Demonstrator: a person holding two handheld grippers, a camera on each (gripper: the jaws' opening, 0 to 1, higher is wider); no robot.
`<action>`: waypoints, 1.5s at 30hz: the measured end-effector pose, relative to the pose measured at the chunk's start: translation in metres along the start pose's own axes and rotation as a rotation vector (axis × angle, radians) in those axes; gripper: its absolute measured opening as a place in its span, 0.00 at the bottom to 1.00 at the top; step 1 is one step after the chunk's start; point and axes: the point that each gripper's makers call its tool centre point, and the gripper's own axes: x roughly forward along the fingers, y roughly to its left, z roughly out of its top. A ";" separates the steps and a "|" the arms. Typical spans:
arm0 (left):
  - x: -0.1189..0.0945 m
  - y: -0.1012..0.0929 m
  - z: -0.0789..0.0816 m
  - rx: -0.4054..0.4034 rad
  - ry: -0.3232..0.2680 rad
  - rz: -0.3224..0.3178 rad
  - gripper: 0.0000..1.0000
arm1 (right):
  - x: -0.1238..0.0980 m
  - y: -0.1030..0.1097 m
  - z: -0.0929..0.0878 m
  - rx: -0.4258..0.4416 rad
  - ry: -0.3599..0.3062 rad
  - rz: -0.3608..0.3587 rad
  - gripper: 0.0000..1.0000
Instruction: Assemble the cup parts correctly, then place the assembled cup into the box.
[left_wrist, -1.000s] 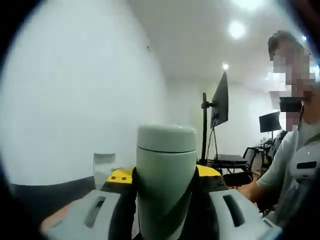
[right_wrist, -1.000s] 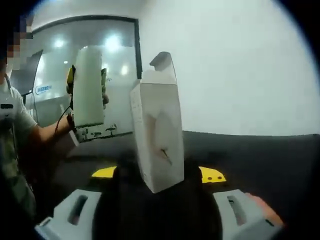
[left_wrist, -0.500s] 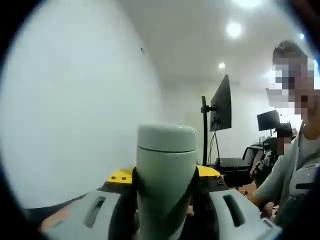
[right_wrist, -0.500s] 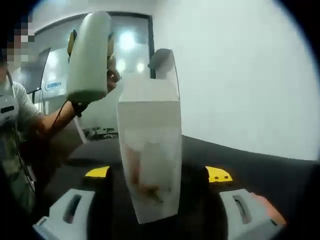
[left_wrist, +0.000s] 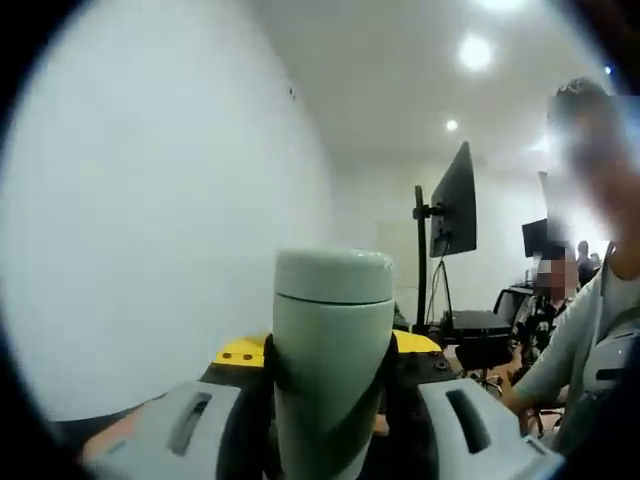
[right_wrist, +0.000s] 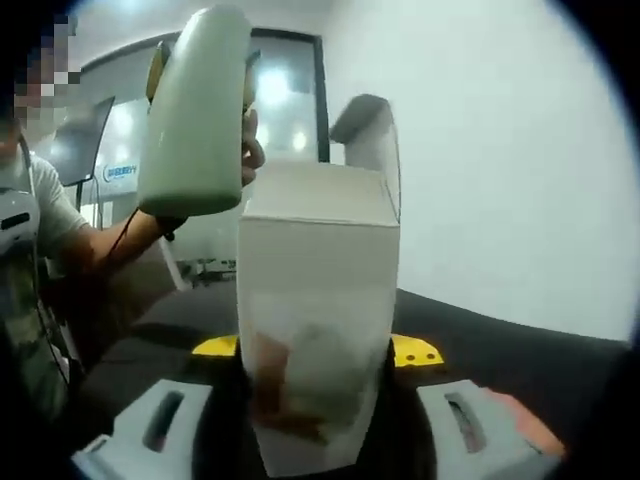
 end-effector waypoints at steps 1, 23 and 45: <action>0.001 0.001 0.000 0.002 0.000 0.004 0.39 | 0.000 0.001 0.000 0.002 -0.001 0.007 0.51; 0.014 0.027 -0.005 0.038 -0.001 0.022 0.39 | 0.001 0.009 -0.002 -0.019 -0.012 0.000 0.50; 0.021 0.049 -0.029 0.034 0.010 0.003 0.39 | 0.001 0.007 -0.001 -0.024 -0.015 -0.010 0.50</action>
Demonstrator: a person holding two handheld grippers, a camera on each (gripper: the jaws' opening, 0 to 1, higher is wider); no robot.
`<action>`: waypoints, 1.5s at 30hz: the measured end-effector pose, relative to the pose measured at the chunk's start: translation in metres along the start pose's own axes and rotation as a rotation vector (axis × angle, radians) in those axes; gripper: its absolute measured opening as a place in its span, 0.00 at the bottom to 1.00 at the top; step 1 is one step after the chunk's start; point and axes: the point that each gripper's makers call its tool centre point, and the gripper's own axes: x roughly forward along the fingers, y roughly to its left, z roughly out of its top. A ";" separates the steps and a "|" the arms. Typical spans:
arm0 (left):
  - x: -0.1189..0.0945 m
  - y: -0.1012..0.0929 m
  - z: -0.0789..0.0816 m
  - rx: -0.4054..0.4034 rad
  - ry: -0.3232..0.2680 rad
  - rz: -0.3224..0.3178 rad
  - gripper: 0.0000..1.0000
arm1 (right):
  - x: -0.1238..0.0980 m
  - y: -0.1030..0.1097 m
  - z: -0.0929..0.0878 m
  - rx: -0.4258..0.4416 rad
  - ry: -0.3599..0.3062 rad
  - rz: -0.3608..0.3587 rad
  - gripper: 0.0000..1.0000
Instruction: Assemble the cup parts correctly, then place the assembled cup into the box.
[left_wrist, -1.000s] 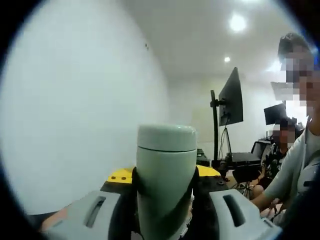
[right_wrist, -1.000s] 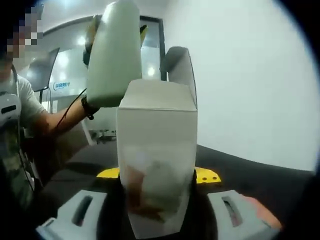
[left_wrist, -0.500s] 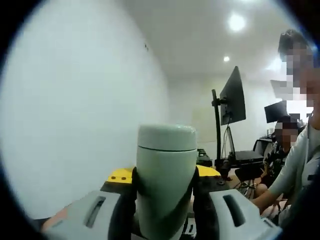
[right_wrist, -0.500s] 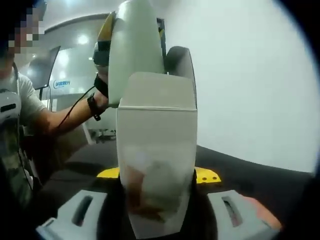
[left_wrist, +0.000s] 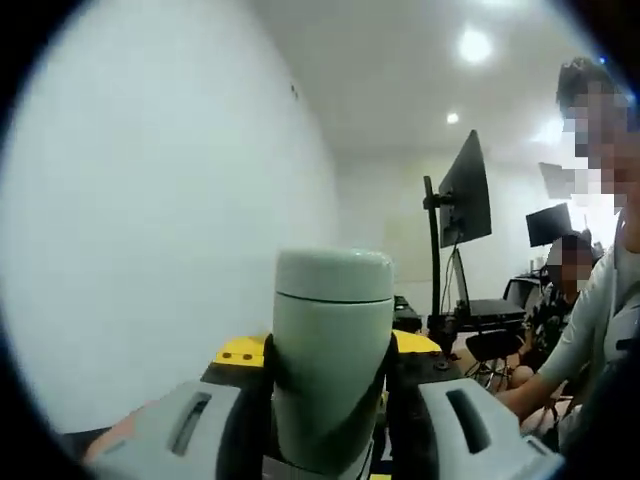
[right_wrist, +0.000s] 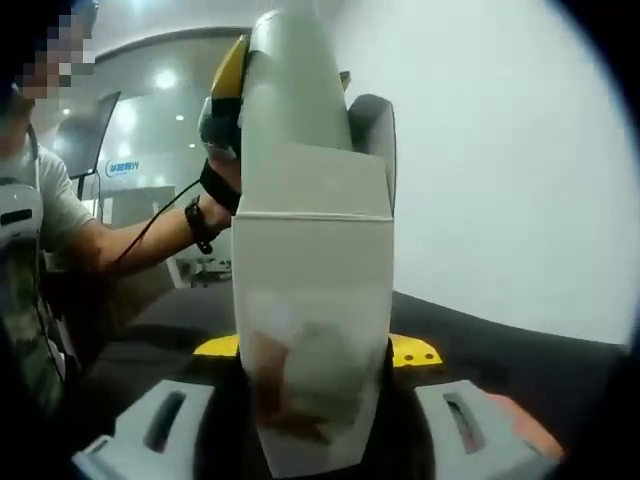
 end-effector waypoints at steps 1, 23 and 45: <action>0.000 0.000 -0.003 0.000 0.005 -0.001 0.39 | 0.000 0.000 0.000 0.001 -0.001 -0.001 0.50; -0.005 0.000 -0.024 -0.021 -0.002 0.017 0.40 | 0.000 -0.004 0.000 0.005 0.004 -0.016 0.50; -0.015 -0.001 -0.026 0.020 0.021 0.051 0.39 | 0.000 0.003 -0.002 -0.013 0.012 -0.007 0.50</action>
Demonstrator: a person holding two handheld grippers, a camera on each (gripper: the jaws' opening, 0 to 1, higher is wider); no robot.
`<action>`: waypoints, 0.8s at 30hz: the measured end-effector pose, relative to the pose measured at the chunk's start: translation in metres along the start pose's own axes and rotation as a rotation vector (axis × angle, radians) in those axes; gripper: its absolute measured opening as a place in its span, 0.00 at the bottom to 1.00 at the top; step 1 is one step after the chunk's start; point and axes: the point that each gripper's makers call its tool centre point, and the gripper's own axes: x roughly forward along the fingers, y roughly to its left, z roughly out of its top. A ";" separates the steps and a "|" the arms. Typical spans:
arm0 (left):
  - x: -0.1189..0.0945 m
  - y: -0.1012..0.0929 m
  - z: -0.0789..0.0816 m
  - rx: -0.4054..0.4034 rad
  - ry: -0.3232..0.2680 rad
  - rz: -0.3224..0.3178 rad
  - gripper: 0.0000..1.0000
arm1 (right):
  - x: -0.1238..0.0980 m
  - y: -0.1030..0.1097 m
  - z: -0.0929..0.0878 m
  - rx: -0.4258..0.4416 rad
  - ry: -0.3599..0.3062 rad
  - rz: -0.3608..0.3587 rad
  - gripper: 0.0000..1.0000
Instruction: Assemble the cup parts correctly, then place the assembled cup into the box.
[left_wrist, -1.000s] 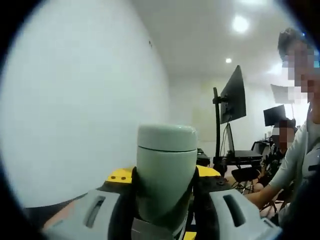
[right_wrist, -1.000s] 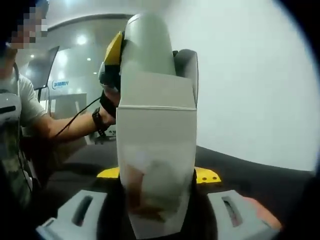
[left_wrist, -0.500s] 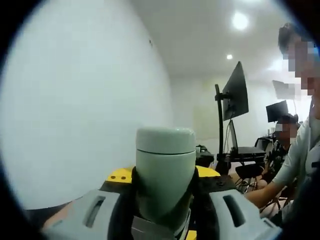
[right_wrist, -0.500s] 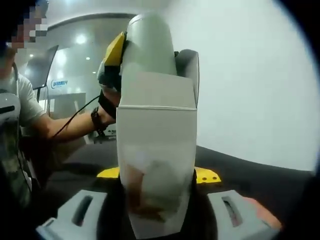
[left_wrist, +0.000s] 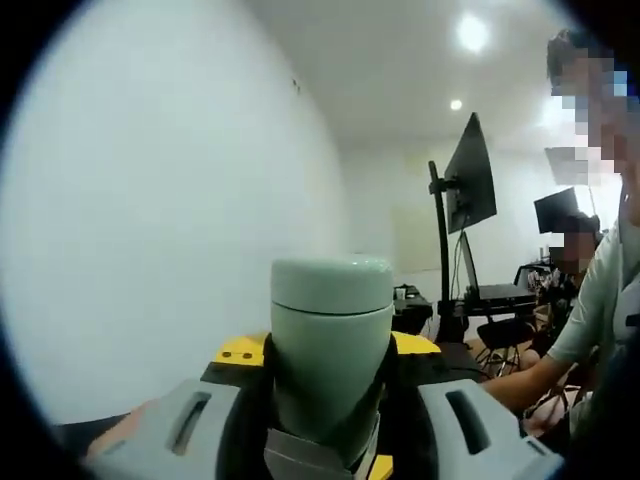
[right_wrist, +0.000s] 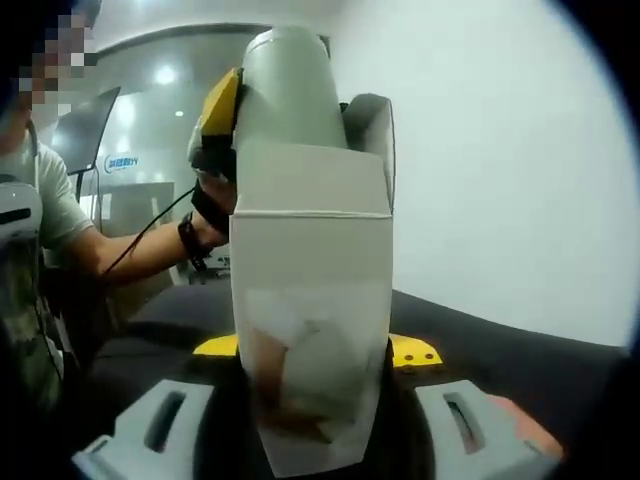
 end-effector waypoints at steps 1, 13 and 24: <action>0.000 0.000 -0.002 -0.008 0.006 0.003 0.39 | 0.000 0.000 0.000 -0.003 0.001 0.000 0.50; 0.003 -0.003 -0.019 -0.042 0.061 -0.016 0.39 | 0.000 -0.002 0.001 -0.004 0.004 -0.001 0.50; 0.004 -0.003 -0.035 -0.060 0.092 -0.013 0.39 | 0.000 -0.003 0.001 0.001 0.006 -0.007 0.50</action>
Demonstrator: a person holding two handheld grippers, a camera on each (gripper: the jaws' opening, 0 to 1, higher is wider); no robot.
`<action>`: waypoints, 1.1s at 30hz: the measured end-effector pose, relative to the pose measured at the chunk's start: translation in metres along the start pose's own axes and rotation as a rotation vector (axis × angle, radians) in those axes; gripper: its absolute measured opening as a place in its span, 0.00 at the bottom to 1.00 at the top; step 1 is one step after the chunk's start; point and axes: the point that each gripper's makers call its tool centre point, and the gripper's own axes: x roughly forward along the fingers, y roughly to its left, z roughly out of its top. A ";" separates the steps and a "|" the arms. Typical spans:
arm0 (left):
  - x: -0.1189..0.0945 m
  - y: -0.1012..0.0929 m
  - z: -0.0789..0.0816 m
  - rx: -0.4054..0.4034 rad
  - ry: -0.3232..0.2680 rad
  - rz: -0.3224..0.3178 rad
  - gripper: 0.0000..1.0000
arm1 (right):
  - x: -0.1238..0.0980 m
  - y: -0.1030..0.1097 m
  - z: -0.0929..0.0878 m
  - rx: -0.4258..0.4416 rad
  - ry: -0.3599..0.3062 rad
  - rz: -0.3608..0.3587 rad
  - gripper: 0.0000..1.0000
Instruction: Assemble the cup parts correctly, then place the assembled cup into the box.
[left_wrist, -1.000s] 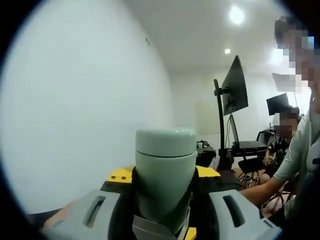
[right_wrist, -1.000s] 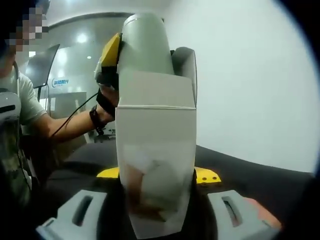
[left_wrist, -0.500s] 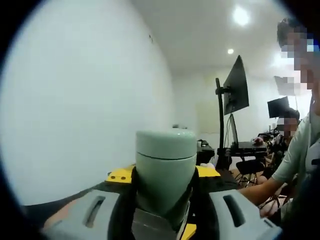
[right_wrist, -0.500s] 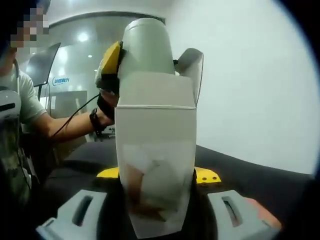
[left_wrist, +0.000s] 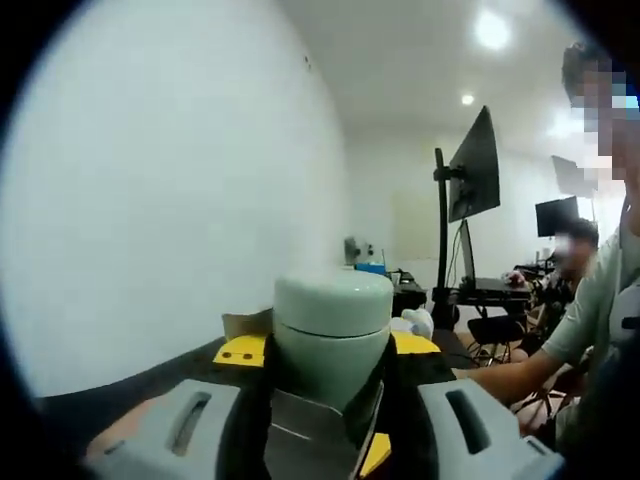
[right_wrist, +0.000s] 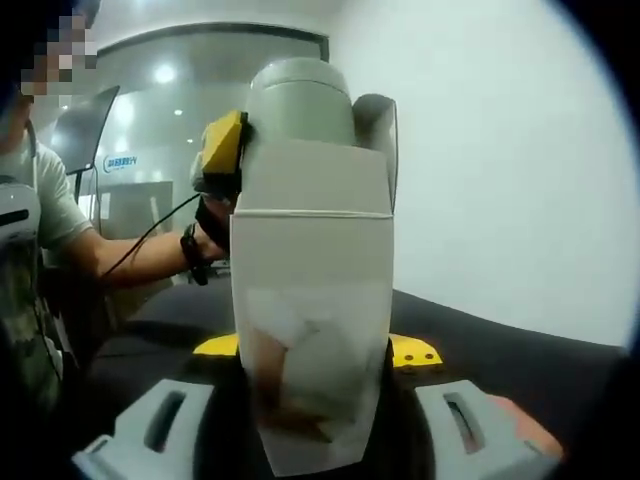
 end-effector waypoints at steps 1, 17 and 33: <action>0.000 0.000 0.001 -0.001 -0.002 0.000 0.39 | 0.000 0.000 0.000 0.001 0.000 -0.001 0.50; -0.003 -0.001 0.009 -0.002 -0.012 0.002 0.38 | 0.000 0.002 -0.001 -0.004 0.005 -0.006 0.50; -0.005 -0.002 0.007 0.030 0.023 0.008 0.37 | 0.000 0.002 -0.002 -0.008 0.009 -0.007 0.50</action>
